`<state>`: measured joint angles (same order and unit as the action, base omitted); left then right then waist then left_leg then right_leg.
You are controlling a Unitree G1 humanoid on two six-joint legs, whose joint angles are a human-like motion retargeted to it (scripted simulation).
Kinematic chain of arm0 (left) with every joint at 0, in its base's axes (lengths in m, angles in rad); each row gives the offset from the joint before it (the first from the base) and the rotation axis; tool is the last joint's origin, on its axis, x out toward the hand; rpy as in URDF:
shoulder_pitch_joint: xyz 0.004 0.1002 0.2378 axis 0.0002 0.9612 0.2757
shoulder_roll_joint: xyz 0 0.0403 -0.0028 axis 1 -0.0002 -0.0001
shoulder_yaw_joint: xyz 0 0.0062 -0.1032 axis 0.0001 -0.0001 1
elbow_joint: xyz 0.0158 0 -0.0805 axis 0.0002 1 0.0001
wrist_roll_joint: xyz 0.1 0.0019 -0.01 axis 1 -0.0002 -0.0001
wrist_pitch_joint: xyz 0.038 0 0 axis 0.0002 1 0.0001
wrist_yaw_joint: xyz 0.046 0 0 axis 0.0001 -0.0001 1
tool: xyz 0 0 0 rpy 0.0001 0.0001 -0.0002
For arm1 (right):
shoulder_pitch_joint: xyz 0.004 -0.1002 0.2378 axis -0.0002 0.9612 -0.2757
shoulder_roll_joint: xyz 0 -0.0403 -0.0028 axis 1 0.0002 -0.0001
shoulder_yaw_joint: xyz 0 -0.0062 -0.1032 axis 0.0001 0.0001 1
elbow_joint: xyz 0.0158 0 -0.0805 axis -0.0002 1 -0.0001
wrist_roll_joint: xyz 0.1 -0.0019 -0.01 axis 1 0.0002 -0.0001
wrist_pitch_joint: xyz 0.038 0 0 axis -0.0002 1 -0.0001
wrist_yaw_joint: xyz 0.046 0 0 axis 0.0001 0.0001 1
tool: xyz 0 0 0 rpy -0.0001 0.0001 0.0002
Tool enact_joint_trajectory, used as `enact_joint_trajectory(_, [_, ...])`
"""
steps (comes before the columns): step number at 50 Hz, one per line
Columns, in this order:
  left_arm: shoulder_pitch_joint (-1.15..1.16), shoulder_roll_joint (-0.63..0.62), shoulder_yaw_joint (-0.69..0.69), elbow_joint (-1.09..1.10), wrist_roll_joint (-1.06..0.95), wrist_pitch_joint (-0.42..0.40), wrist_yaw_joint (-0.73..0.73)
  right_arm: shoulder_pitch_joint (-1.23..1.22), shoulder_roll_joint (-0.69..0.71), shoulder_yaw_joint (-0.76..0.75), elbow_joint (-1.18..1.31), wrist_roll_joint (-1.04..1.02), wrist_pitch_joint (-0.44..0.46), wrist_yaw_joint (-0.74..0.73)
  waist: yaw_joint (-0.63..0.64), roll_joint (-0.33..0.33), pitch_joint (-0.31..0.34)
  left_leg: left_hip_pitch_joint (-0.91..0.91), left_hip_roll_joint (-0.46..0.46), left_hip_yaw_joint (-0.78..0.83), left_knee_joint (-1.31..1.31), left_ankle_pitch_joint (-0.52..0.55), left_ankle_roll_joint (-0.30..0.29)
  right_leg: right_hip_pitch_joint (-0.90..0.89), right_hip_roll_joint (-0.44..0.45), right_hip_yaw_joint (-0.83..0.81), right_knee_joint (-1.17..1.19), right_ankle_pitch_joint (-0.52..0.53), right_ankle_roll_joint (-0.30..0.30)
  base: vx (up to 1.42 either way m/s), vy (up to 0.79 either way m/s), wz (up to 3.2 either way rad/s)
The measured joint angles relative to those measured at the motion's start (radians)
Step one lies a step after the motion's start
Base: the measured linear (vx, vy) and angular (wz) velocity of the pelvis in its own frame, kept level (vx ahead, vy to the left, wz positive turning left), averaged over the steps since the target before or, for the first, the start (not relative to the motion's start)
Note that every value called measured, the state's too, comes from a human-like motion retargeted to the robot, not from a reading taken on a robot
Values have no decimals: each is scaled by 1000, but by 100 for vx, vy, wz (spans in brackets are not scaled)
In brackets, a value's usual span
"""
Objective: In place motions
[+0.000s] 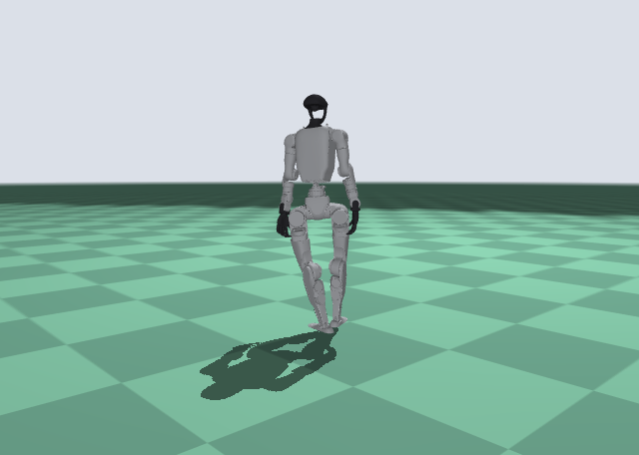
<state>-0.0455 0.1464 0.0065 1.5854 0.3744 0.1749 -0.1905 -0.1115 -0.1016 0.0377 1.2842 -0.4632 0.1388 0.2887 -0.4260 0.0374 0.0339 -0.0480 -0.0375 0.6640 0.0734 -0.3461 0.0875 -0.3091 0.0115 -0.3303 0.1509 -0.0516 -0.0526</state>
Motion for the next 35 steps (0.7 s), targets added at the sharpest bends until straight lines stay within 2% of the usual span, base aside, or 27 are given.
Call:
enact_joint_trajectory(5, [31, 7, 67, -19, 54, 2, -41, -32, -27, -24, 21, 75, -15, -38, 10, 63, 12, 39, 46, 288, -43, -60, -72, 57, -31, -449, 45, -117, -49, 48, -14, -428])
enact_joint_trajectory(8, [47, 7, 73, -17, 69, 10, -40, -20, -34, -70, 75, 105, -4, -78, -11, 114, -5, 37, 90, 379, -25, -75, -113, 111, -44, -679, 59, -133, -30, 56, -14, -287])
enact_joint_trajectory(10, [44, 7, 72, -13, 76, 18, -37, -5, -39, -103, 126, 134, 7, -109, -30, 135, -24, 34, 109, 414, 3, -80, -142, 137, -50, -789, 47, -90, -8, 55, -13, -210])
enact_joint_trajectory(12, [40, 8, 75, -26, 79, 22, -37, 10, -46, -127, 185, 170, 21, -132, -18, 139, -38, 46, 119, 453, 30, -74, -166, 123, -45, -754, 45, -39, -38, 51, -7, -209])
enact_joint_trajectory(15, [47, 9, 77, -75, 68, 19, -38, 31, -56, -155, 275, 219, 48, -149, 34, 135, -56, 66, 115, 463, 52, -63, -188, 108, -21, -666, 52, -38, -97, 52, 1, -211])
enact_joint_trajectory(18, [56, -2, 70, -117, 42, 17, -33, 53, -63, -202, 324, 232, 68, -138, 45, 173, -76, 90, 107, 497, 21, -74, -209, 90, -1, -608, 85, -32, -83, 55, 5, -104])
enact_joint_trajectory(20, [33, -35, 79, -123, 16, 23, -27, 75, -65, -249, 331, 241, 69, -138, 26, 238, -103, 81, 119, 500, 3, -68, -219, 44, 2, -543, 146, -11, -65, 55, 16, -27])
enact_joint_trajectory(22, [8, -65, 77, -126, -7, 20, -38, 92, -66, -280, 324, 269, 56, -154, -3, 282, -118, 71, 130, 476, 3, -52, -219, 0, -6, -445, 195, -10, -33, 49, 18, 52])
enact_joint_trajectory(23, [-5, -79, 73, -138, -15, 8, -59, 103, -66, -297, 319, 299, 44, -169, -30, 306, -121, 72, 140, 451, 12, -40, -215, -11, -14, -388, 213, -20, 1, 57, 19, 99])
enact_joint_trajectory(25, [-21, -88, 54, -176, -5, -19, -111, 112, -67, -318, 317, 356, 24, -188, -52, 318, -125, 82, 143, 417, 44, -14, -197, -7, -21, -294, 216, -74, 64, 56, 18, 89])
enact_joint_trajectory(27, [-21, -81, 27, -222, 33, -30, -139, 115, -64, -330, 322, 393, 21, -192, -25, 295, -152, 97, 148, 418, 116, 39, -142, 29, -64, -342, 196, -104, 32, 61, 12, 16])
enact_joint_trajectory(28, [-15, -78, 12, -243, 56, -33, -138, 115, -62, -335, 323, 404, 26, -189, 19, 261, -182, 98, 140, 417, 176, 72, -86, 52, -106, -368, 184, -106, 26, 64, 8, -51])
enact_joint_trajectory(30, [9, -74, -46, -267, 73, -36, -107, 114, -54, -357, 311, 398, 41, -178, 122, 170, -239, 66, 124, 349, 336, 111, 67, 41, -183, -270, 208, -116, 47, 60, 2, -102])
enact_joint_trajectory(32, [36, -64, -107, -264, 46, -39, -54, 106, -30, -365, 263, 347, 45, -164, 230, 87, -245, 14, 169, 239, 558, 128, 174, 65, -236, -217, 218, -113, 63, 55, -11, -162])
enact_joint_trajectory(33, [46, -56, -127, -258, 29, -42, -39, 102, -17, -362, 234, 322, 44, -155, 267, 63, -243, -10, 183, 192, 624, 138, 174, 77, -242, -207, 209, -106, 62, 42, -7, -151])
enact_joint_trajectory(35, [60, -52, -121, -229, -15, -47, -14, 71, 1, -311, 126, 229, 31, -113, 289, 27, -237, -134, 111, -17, 702, 170, 174, 78, -262, -179, 166, -73, 57, 20, 12, -127])
